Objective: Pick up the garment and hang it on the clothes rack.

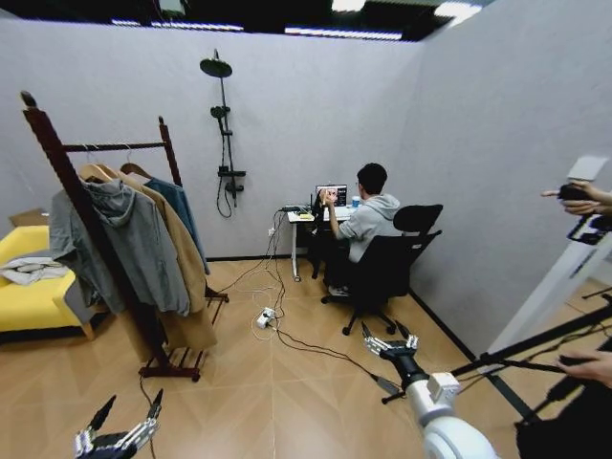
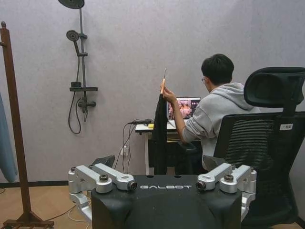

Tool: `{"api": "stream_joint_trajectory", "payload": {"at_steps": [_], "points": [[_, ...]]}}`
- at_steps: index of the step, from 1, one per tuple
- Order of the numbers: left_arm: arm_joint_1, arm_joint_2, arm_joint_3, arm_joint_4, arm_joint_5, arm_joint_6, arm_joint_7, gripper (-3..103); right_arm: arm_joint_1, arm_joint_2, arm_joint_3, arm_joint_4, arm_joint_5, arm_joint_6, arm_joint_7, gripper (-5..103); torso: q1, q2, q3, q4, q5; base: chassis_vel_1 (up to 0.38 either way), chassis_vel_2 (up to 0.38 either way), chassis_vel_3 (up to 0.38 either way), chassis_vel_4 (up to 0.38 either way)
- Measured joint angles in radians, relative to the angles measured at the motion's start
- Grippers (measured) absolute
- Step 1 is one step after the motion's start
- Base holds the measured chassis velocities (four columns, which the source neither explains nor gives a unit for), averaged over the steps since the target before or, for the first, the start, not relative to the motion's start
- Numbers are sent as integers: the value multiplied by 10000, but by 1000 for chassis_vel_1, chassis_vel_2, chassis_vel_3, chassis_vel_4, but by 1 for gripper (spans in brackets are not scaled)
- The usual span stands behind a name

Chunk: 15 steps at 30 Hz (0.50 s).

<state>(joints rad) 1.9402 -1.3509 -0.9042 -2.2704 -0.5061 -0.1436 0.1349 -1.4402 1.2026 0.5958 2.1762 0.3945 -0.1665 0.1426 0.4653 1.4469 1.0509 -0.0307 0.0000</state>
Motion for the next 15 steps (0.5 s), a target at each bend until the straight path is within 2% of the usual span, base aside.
{"api": "stream_joint_trajectory", "payload": {"at_steps": [6, 9, 10, 13, 15], "points": [[0, 0, 0, 0, 0, 0, -1, 100, 45, 26, 1, -53, -5, 0, -43, 100, -1, 0, 0, 2, -3, -312, 305, 324, -319], [0, 0, 0, 0, 0, 0, 4, 100, 54, 53, -6, -57, -35, 1, -68, 100, 3, -2, 3, 2, 4, -362, 366, 369, -367], [0, 0, 0, 0, 0, 0, 5, 100, 51, 59, -15, -58, -63, 7, -76, 100, 4, -3, 2, -2, -6, -350, 336, 388, -357], [0, -1, 0, -1, 0, 0, 3, 100, 47, 58, -33, -53, -84, 11, -83, 100, -1, 1, -1, 1, 6, -392, 385, 381, -363], [0, 0, 0, 0, 0, 0, 2, 100, 58, 54, -51, -37, -87, 13, -84, 100, 6, -4, 3, 2, -1, -359, 390, 378, -346]]}}
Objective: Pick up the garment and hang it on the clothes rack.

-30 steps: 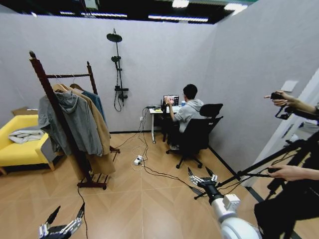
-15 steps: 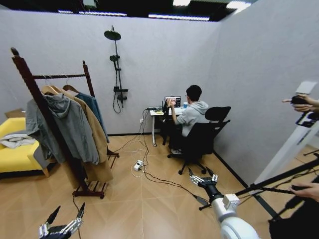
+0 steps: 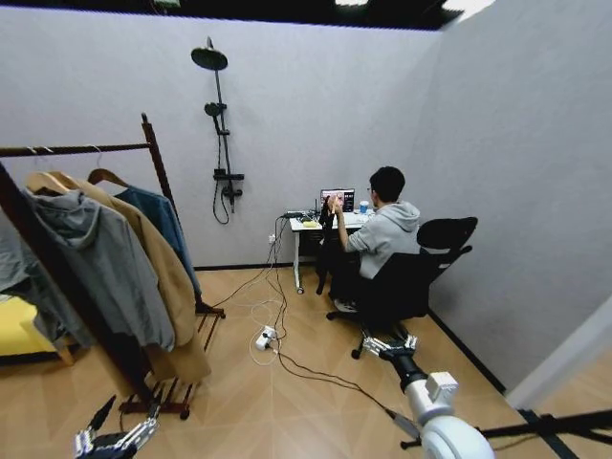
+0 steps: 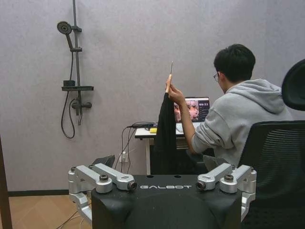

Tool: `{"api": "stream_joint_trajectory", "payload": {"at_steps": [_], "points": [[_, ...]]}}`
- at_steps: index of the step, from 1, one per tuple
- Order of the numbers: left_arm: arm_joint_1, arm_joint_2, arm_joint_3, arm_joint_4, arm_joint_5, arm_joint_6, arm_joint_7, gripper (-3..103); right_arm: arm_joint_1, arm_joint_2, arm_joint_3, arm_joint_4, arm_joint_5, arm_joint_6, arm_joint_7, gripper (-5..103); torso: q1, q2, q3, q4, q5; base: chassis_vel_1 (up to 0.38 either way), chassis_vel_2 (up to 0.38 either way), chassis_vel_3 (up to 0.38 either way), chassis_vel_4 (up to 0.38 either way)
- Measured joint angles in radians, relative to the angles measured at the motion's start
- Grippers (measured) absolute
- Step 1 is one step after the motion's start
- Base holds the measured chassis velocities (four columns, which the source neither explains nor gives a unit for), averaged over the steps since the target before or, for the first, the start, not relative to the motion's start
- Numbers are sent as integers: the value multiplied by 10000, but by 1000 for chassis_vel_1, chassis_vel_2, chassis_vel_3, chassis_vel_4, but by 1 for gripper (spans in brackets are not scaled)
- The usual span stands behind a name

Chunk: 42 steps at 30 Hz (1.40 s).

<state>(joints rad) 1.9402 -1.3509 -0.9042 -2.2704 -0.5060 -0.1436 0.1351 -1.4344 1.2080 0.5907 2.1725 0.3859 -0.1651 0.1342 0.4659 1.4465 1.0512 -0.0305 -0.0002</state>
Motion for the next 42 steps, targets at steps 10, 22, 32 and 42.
{"api": "stream_joint_trajectory", "payload": {"at_steps": [10, 22, 32, 42], "points": [[1, 0, -1, 0, 0, 0, 0, 100, -34, -108, 2, 119, -35, 93, -4, 100, -7, 4, -3, 0, 6, -349, 356, 356, -337], [0, 0, -1, 0, 0, 0, -2, 100, 193, -326, 5, 47, -45, 22, -8, 100, 4, 0, 0, 0, 0, -334, 342, 333, -331], [0, 0, 0, 0, 0, 0, -2, 100, 927, -276, -120, -528, -93, -45, -78, 100, -8, 3, -3, 1, 5, -112, 157, 129, -122], [1, 0, 0, 0, 0, 0, -1, 100, 2407, -241, -261, -1831, -206, -164, 103, 100, -17, 9, -5, -1, 5, 25, -42, -37, 38]]}}
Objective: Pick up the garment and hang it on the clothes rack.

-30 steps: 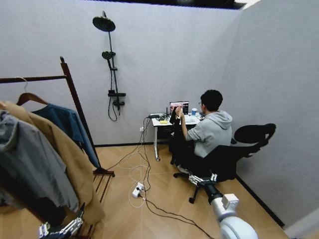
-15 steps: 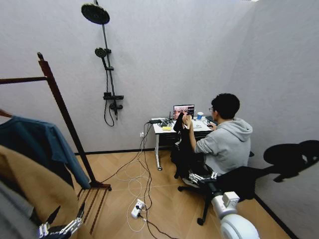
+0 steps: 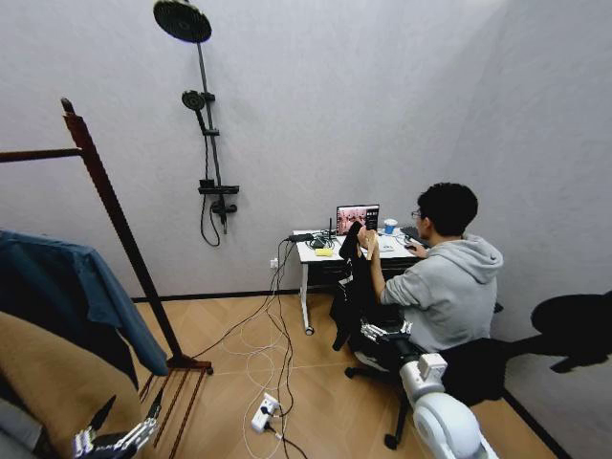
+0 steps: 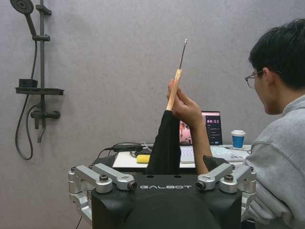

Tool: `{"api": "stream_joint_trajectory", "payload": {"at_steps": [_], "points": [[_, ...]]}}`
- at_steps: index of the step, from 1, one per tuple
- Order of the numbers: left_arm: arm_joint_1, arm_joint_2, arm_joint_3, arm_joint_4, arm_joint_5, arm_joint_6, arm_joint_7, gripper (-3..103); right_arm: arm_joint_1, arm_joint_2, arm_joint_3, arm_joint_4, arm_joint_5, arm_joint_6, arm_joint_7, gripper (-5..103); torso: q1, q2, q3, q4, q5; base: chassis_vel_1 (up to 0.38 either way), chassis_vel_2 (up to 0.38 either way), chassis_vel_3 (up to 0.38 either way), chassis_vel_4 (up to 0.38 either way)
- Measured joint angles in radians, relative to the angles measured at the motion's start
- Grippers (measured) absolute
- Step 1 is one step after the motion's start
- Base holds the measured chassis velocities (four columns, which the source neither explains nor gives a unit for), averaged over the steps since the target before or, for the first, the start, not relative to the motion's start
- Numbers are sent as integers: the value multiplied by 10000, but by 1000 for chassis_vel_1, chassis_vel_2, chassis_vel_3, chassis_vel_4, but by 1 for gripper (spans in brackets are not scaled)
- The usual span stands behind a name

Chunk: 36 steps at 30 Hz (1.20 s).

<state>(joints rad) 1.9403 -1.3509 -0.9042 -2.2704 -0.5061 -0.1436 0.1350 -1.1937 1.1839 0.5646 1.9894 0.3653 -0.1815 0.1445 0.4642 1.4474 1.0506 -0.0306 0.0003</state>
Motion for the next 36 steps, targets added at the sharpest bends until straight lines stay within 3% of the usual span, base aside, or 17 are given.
{"api": "stream_joint_trajectory", "payload": {"at_steps": [7, 14, 22, 26, 33, 36], "points": [[0, 0, 0, 0, 0, 0, 0, 100, 1930, -310, -249, -1368, 147, -282, -232, 100, 14, -7, 4, 0, -3, -4, 21, 8, -10], [0, 0, 0, 0, 0, 0, -1, 100, 3786, -155, -976, -2764, 188, -655, -383, 100, 12, -6, 4, 0, 0, 0, 0, 0, 0], [-1, 0, 0, 0, 0, 0, 0, 100, 5347, 48, -1392, -4168, 120, -1117, 431, 100, 13, -7, 4, 2, -3, 0, 0, 0, 0], [-1, 0, 0, 0, 0, 0, 0, 100, 5647, -47, -1313, -4715, 221, -1084, 411, 101, 12, -6, 3, 1, -4, 0, 0, 0, 0], [0, 0, 0, 0, 0, 0, 0, 100, 5656, -28, -1308, -4988, 150, -763, 117, 76, 11, -6, 3, 0, -1, 0, 0, 0, 0], [0, 0, 0, 0, 0, 0, 0, 100, 5635, -11, -1311, -4973, 149, -740, 80, 70, 11, -6, 2, 1, -3, 0, 0, 0, 0]]}}
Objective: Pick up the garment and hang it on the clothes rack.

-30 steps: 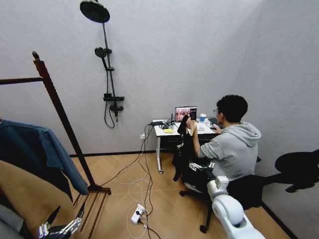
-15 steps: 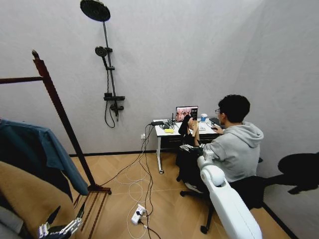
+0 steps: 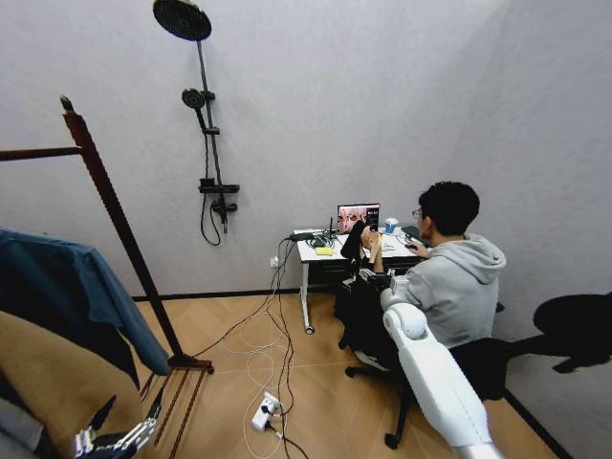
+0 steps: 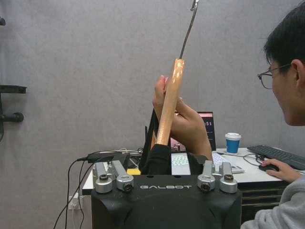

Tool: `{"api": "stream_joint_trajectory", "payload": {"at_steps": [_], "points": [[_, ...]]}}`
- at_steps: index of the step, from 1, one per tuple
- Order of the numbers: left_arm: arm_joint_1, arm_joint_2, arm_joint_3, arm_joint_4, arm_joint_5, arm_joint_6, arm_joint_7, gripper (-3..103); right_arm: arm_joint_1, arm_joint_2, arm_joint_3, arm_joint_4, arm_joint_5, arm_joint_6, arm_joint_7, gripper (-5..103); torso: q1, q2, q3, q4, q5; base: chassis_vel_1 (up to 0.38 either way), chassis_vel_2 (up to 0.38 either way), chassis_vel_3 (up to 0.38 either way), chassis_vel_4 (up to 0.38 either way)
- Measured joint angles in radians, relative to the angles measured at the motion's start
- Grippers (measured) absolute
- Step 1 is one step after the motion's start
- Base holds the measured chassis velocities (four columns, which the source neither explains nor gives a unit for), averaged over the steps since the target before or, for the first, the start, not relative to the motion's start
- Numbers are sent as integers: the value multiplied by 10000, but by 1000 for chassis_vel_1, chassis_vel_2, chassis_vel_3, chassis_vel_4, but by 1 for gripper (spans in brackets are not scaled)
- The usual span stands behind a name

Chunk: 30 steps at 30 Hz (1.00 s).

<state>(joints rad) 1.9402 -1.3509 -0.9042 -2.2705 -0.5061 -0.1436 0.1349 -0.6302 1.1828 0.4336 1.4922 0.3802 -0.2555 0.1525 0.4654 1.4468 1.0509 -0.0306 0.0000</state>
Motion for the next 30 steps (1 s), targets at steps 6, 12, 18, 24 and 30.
{"api": "stream_joint_trajectory", "payload": {"at_steps": [6, 12, 18, 24, 30], "points": [[0, 0, 0, 0, 0, 0, 0, 100, -193, -48, 29, 253, 51, 1, -56, 41, 0, 0, 0, -1, 0, 0, 0, 0, 0], [0, 0, 0, 0, 0, 0, 0, 100, -231, -135, 79, 309, 112, -49, -49, 25, 0, 1, 0, 1, 0, 0, 0, 0, 0], [0, 0, 0, 0, 0, 0, 0, 100, -520, -296, 332, 525, 139, 20, -246, 11, 0, 0, 0, 1, 1, 0, 0, 0, 0], [0, 0, 0, 0, 0, 0, 0, 100, -969, -583, 517, 1226, 150, 24, -330, 11, 0, 1, 0, -1, 1, 0, 0, 0, 0], [0, 0, 0, 0, 0, 0, 0, 100, -1566, -899, 738, 2226, 356, -12, -462, 11, -1, 1, 0, -3, 1, 0, 0, 0, 0]]}}
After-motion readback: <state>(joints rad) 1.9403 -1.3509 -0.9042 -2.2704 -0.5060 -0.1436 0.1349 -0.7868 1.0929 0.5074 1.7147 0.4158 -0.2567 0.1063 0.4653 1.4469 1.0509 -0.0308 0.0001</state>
